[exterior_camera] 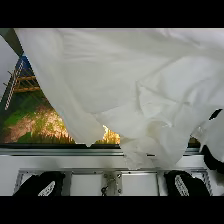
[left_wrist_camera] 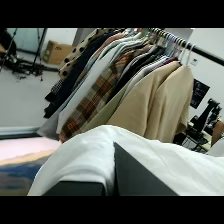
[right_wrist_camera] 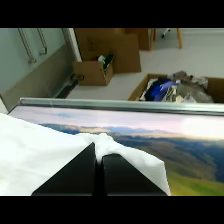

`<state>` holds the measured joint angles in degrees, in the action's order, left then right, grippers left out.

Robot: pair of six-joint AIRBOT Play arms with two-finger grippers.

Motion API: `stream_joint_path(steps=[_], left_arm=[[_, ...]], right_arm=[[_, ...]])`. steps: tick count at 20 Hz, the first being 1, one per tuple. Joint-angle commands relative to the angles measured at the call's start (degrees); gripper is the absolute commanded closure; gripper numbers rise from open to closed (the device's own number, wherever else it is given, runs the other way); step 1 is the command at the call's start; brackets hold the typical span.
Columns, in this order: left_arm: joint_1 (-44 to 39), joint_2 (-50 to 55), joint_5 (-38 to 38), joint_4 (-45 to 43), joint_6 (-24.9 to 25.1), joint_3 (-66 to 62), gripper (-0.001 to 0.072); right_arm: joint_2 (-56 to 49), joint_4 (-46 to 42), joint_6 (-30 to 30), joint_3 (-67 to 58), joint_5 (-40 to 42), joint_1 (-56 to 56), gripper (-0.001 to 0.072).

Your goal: Fold the clothes and pants, and hang the long-sleeved shirts on hangers.

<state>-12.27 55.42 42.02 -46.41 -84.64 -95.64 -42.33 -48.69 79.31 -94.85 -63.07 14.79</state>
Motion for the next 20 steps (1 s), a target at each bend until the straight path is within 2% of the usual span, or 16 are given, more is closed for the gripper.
stream_joint_path(steps=[1, 4, 7, 8, 9, 10, 11, 12, 15, 17, 20], left_arm=[[4.9, 1.6, 5.5, -0.6, -3.0, 7.2, 0.0693], [6.6, 6.3, 10.5, -0.6, -3.5, 13.4, 0.0693], [7.4, 12.1, 10.2, -0.6, -3.5, 17.3, 0.0693], [8.3, 13.7, 9.5, -0.6, -3.5, 17.8, 0.0693], [9.3, 15.4, 9.4, -0.7, -3.5, 17.9, 0.0693], [11.2, 16.7, 10.1, -0.6, -3.8, 17.9, 0.0693], [13.2, 17.6, 11.3, -0.6, -3.8, 17.9, 0.0693], [15.5, 18.2, 13.3, -0.7, -3.8, 17.9, 0.0693], [20.2, 18.7, 19.4, -6.0, -4.0, 17.9, 0.0693], [21.5, 18.7, 23.1, -12.1, -5.2, 17.9, 0.0693], [21.5, 18.7, 24.4, -15.2, -5.2, 17.9, 0.0693]], right_arm=[[-6.4, -0.1, 2.6, -0.1, -4.4, 0.0, 0.07], [-15.2, -0.1, 2.6, -0.1, -5.8, -1.1, 0.0699], [-25.9, -0.1, 2.6, -0.1, -5.3, -5.6, 0.0696], [-28.9, -0.1, 1.2, -0.1, -4.8, -7.4, 0.0675], [-31.9, -0.1, -0.7, -0.1, -4.0, -8.8, 0.0478], [-34.1, 0.0, -0.9, -0.1, -3.1, -9.3, 0.0203], [-35.6, -0.1, -0.9, -0.1, -2.8, -9.2, 0.0099], [-36.3, -0.4, -1.0, -0.1, -2.8, -8.5, 0.0138], [-35.0, -4.1, -1.7, -0.1, -4.1, -5.2, 0.0137], [-33.1, -10.6, -1.7, 0.9, -7.0, -3.7, 0.0137], [-29.4, -18.9, -1.0, 8.7, -9.0, -3.2, 0.0136]])
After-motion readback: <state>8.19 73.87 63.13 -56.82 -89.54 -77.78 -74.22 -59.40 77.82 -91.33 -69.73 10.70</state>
